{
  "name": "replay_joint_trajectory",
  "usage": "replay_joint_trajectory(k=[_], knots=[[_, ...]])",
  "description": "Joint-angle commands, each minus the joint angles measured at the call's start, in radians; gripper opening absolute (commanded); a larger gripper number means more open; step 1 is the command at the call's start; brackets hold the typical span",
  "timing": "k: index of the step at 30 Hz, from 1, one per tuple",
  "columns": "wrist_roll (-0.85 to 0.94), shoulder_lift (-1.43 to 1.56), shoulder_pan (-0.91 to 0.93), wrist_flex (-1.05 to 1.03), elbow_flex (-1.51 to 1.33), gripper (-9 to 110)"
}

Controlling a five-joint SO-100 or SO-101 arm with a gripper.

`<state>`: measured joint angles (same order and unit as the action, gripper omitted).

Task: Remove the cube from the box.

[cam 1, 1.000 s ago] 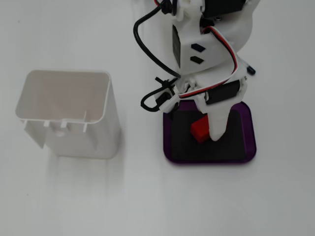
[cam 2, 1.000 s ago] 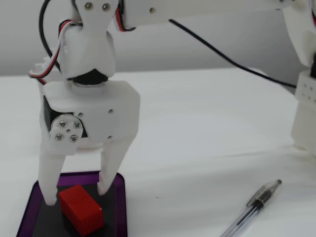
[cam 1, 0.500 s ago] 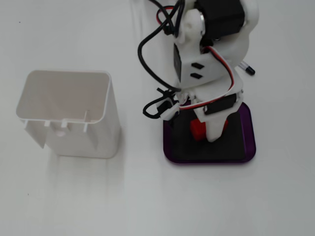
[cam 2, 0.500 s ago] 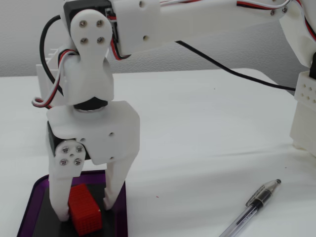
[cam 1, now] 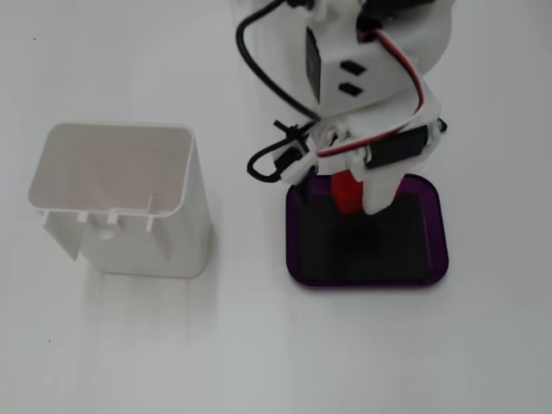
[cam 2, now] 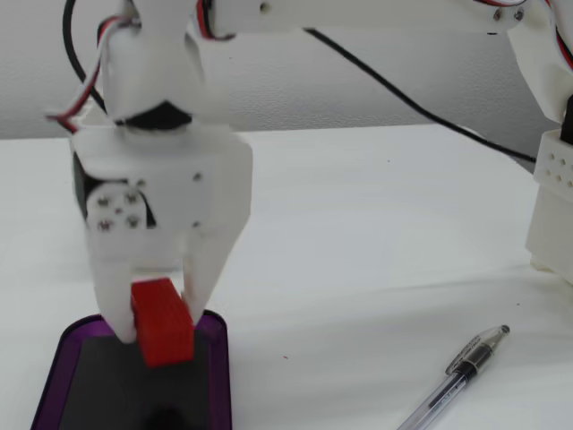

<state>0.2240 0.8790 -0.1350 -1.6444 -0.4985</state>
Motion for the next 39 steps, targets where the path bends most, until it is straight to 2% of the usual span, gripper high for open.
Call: replay_joint_trajectory(k=[1, 5, 11, 20, 27, 34, 39], knots=[[-0.009, 0.189, -0.003, -0.055, 0.106, -1], [-0.011, 0.356, 0.008, -0.054, -0.063, -1], [-0.009, 0.600, 0.014, -0.020, -0.471, -1], [-0.009, 0.977, 0.146, 0.344, -1.226, -1], [0.002, 1.216, 0.169, 0.617, -1.738, -1], [0.005, 1.312, 0.169, 0.805, -1.991, -1], [0.003, 1.312, 0.169, 0.815, -2.010, 0]])
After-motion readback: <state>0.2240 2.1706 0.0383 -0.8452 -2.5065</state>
